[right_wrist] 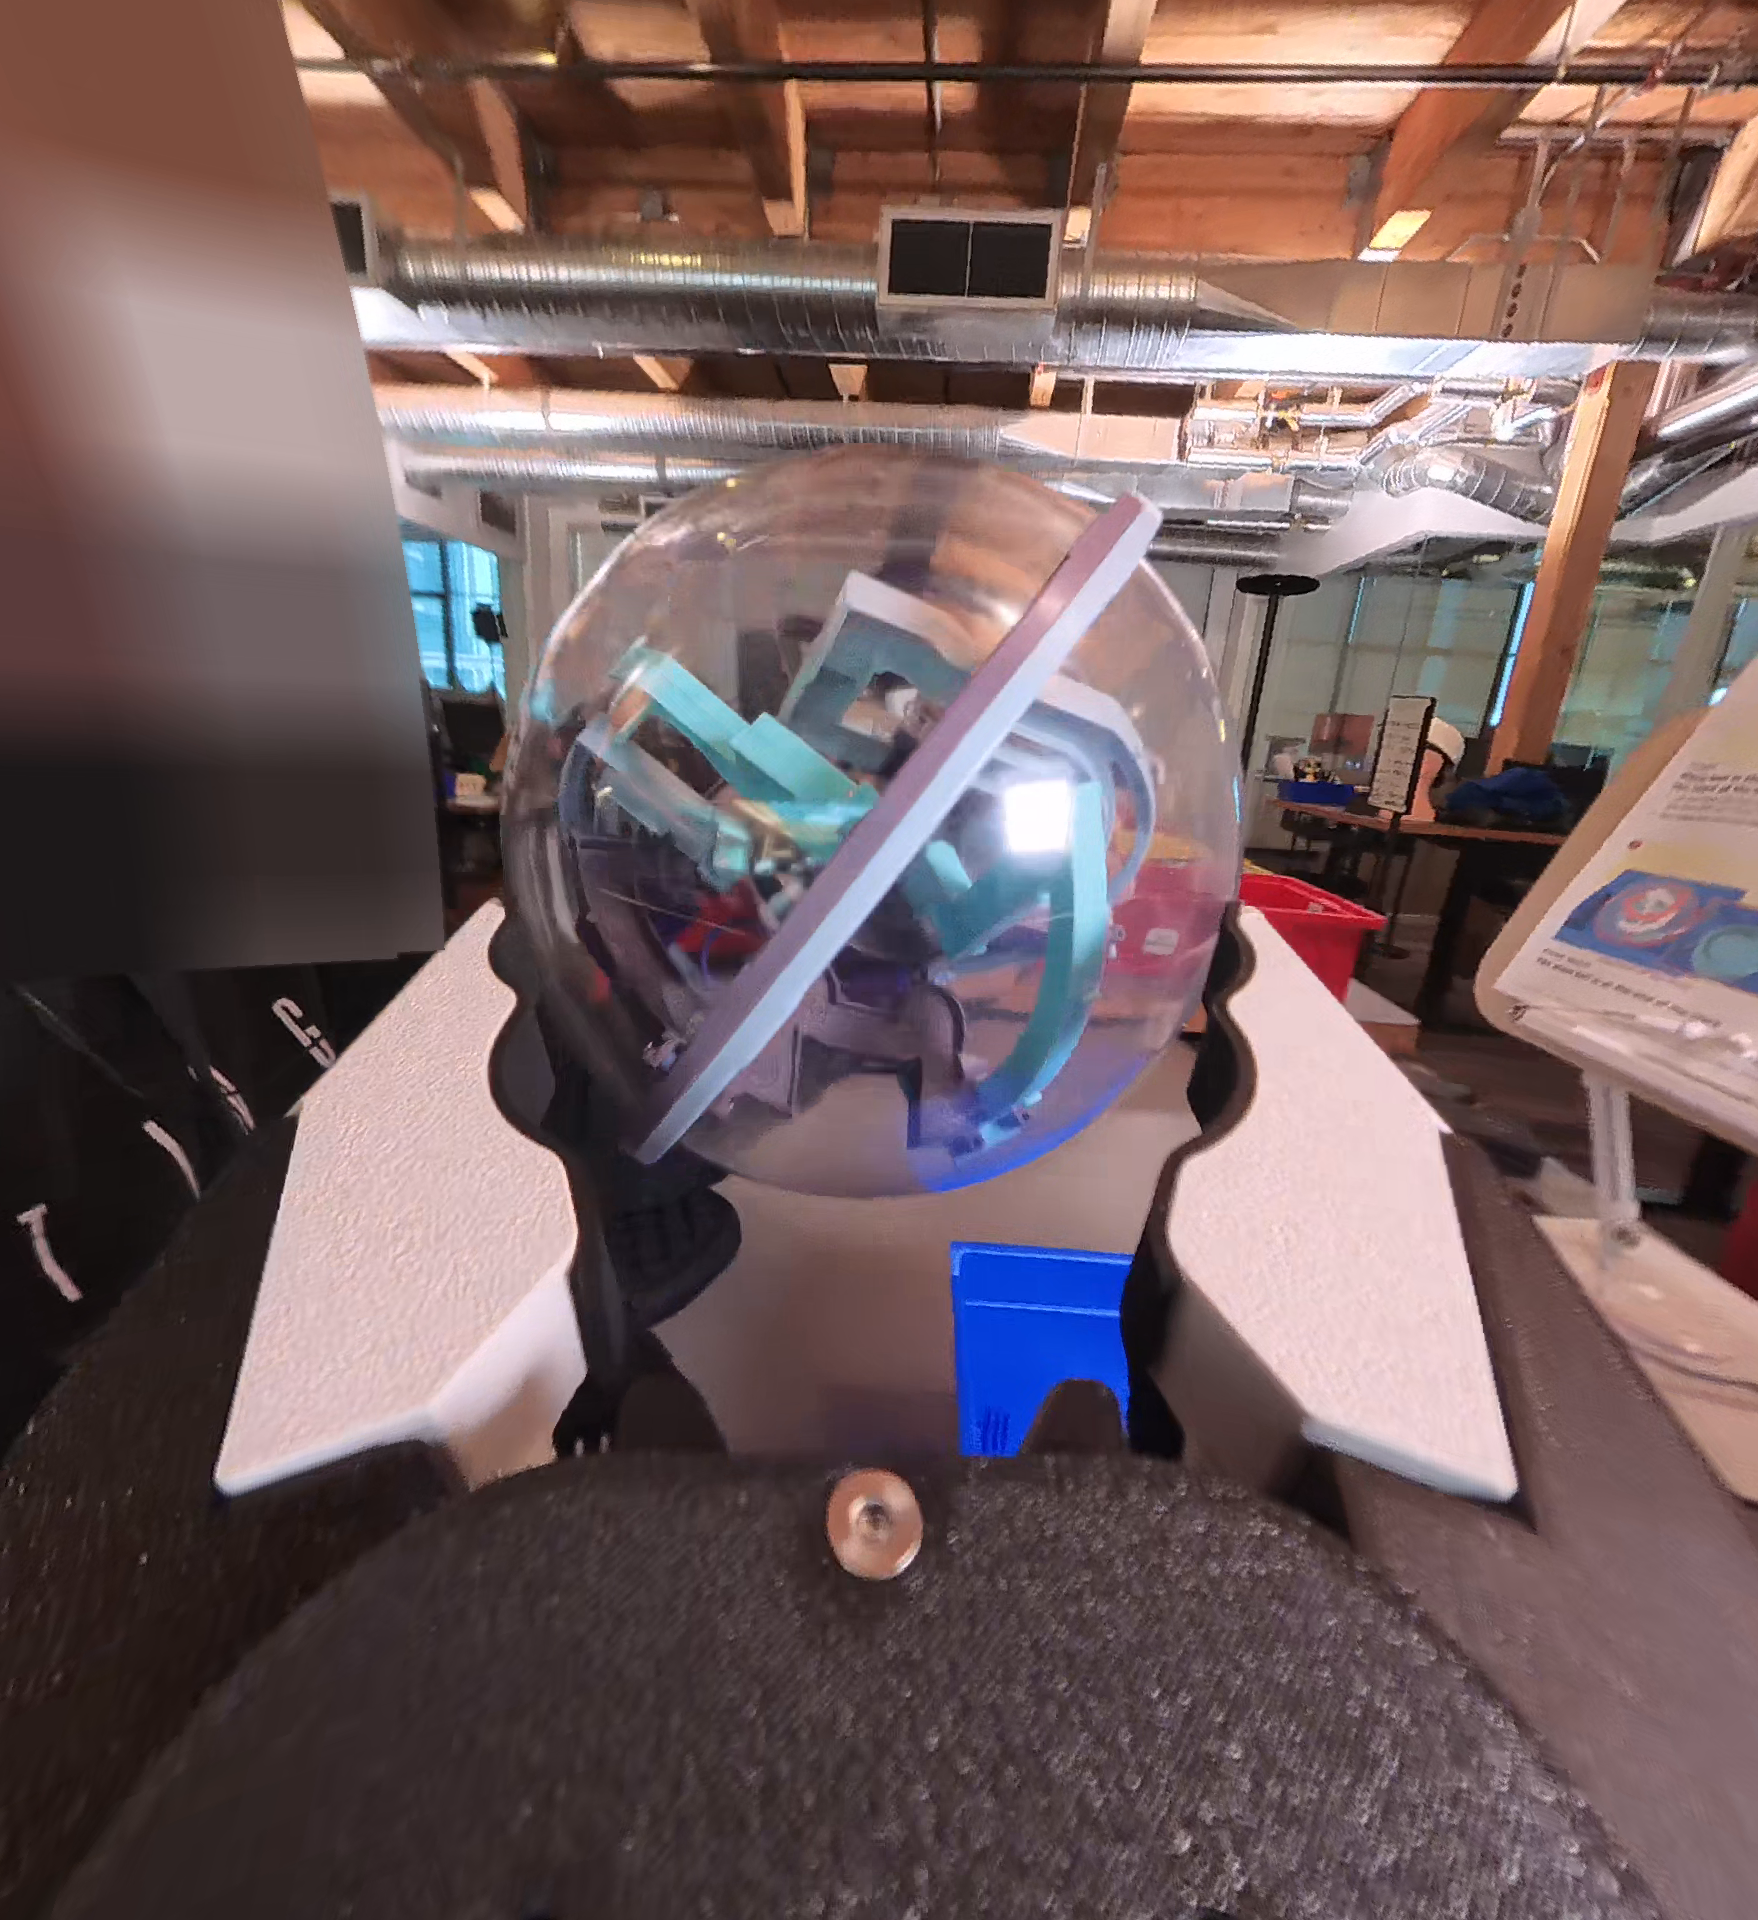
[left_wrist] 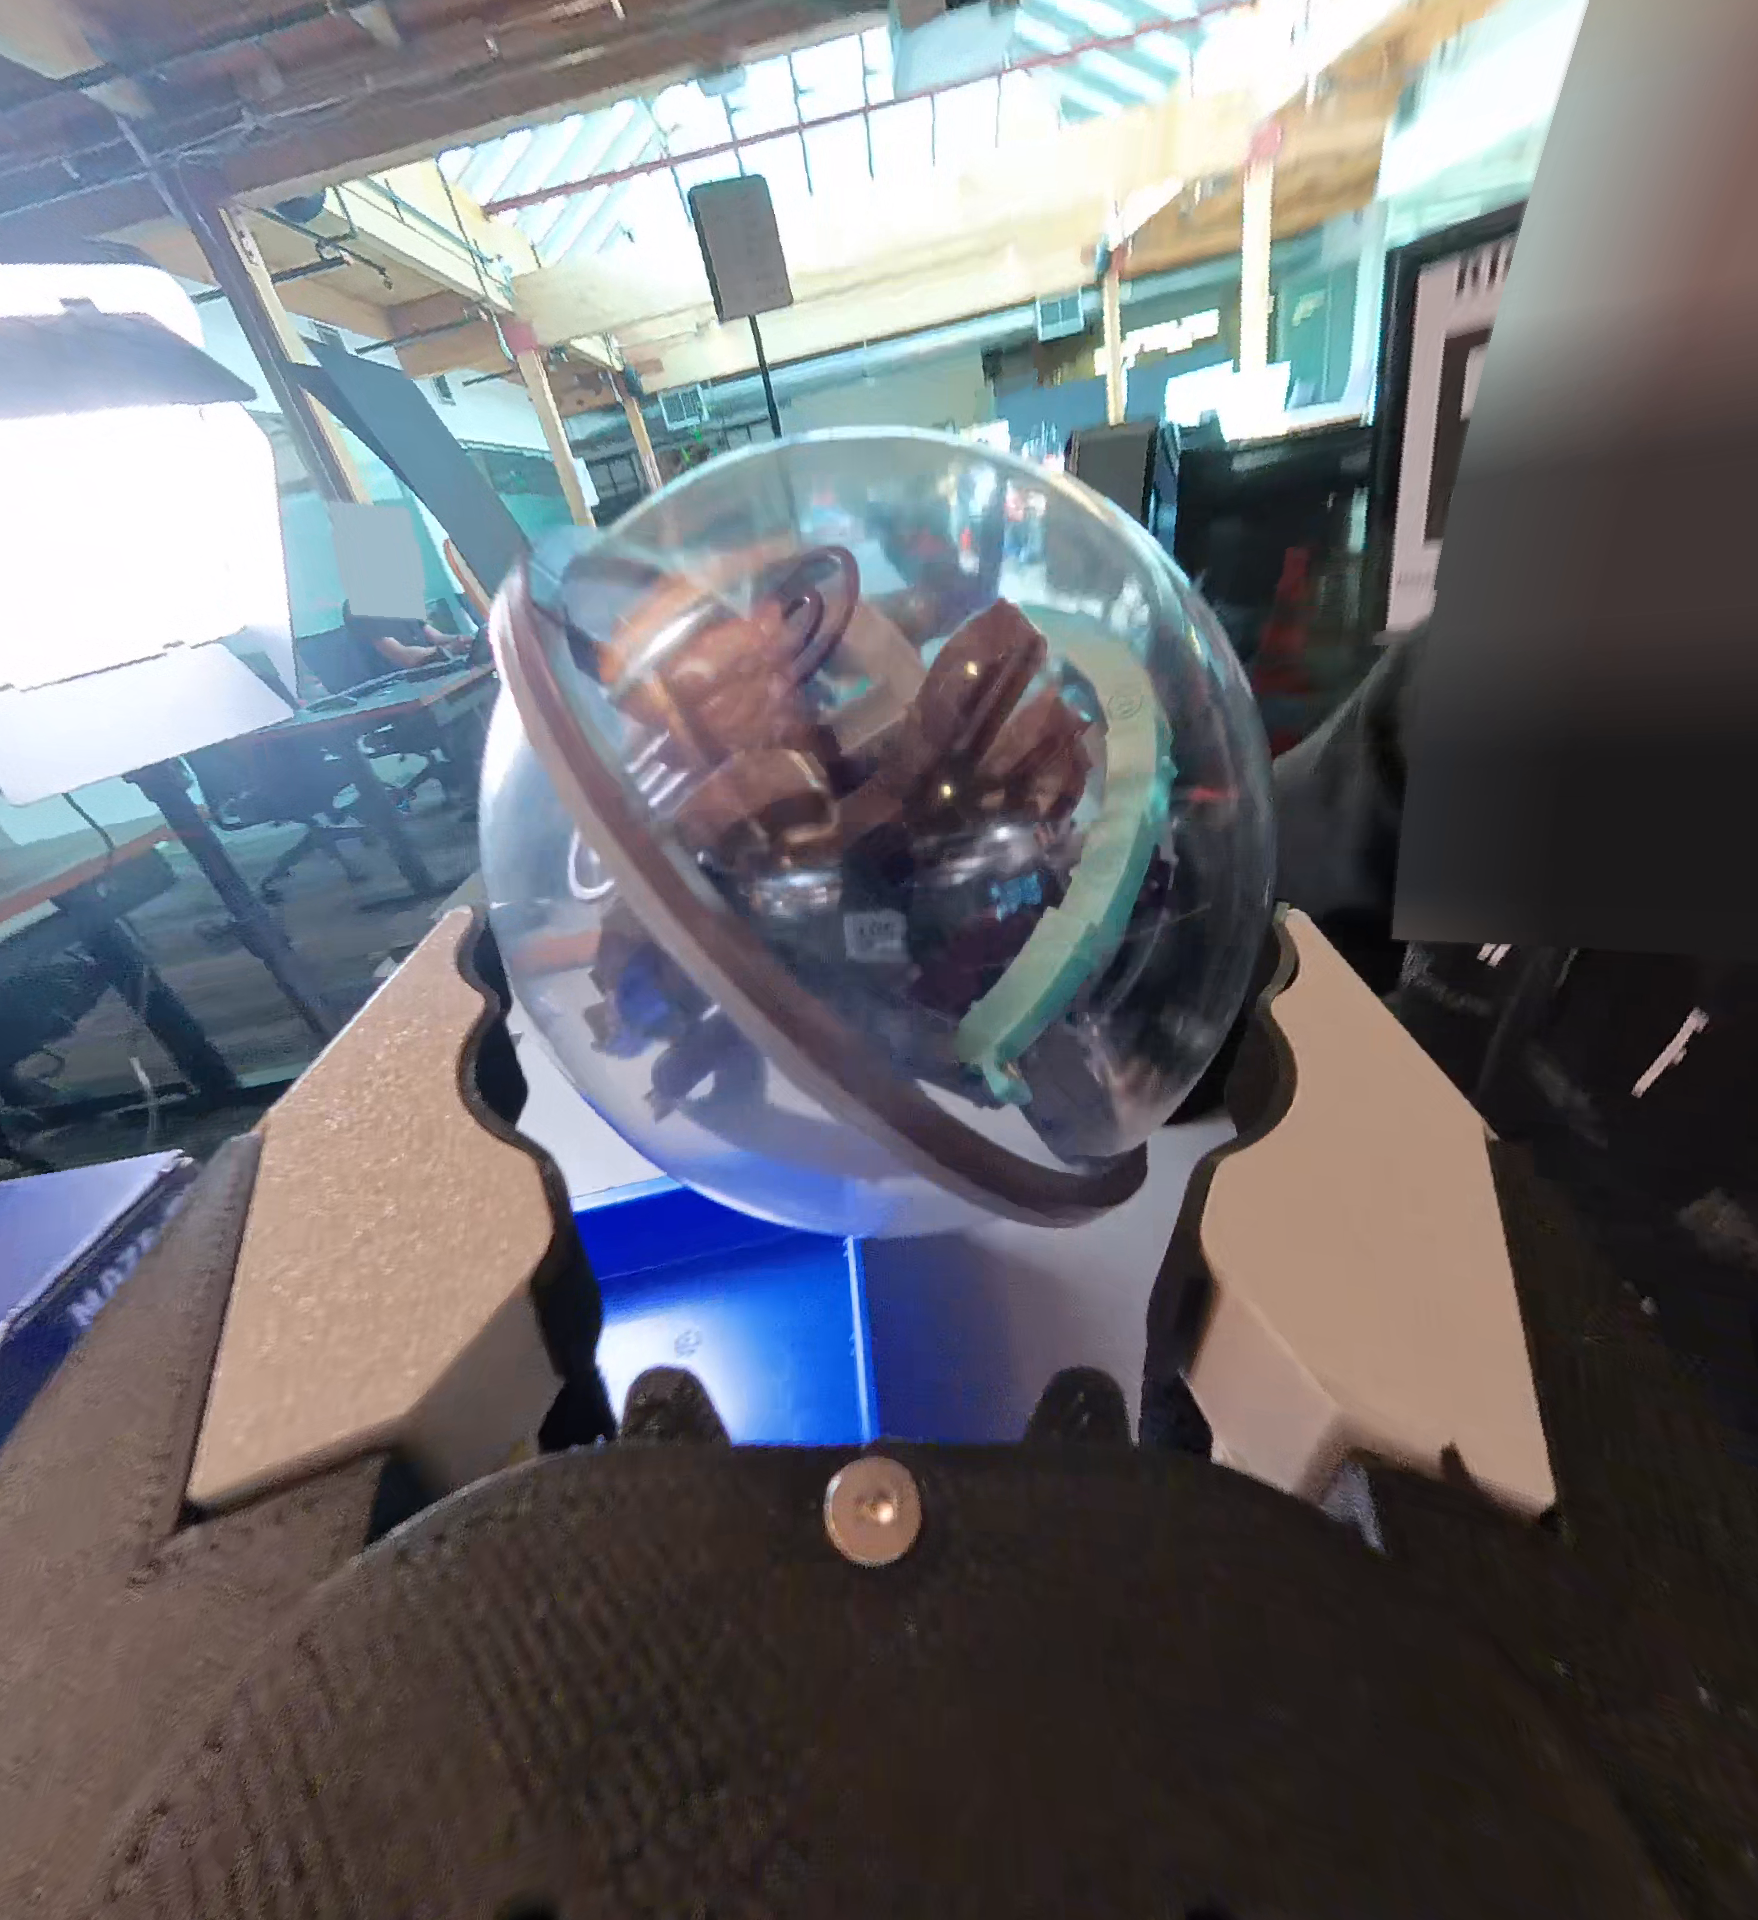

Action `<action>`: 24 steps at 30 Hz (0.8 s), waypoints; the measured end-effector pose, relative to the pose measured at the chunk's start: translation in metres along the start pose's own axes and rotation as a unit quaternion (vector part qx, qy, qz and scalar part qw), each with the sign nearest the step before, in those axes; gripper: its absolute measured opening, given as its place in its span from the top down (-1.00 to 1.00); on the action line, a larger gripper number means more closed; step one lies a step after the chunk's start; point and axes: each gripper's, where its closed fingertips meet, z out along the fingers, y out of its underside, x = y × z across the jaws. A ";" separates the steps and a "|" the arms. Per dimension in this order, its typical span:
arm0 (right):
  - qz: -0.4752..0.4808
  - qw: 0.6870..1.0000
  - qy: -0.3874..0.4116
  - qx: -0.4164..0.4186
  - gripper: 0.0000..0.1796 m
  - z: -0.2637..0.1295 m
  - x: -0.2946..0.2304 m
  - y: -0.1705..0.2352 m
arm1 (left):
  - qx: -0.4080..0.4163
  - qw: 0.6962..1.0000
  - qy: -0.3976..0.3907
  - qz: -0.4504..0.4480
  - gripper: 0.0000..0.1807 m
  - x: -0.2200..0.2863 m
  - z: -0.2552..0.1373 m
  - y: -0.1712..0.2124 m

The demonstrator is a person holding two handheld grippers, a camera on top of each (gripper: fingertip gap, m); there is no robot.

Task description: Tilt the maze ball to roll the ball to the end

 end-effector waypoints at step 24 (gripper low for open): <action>0.326 0.942 0.070 0.046 -0.42 0.005 0.056 0.052 | 0.054 0.951 -0.063 -0.296 -0.49 -0.071 -0.024 0.024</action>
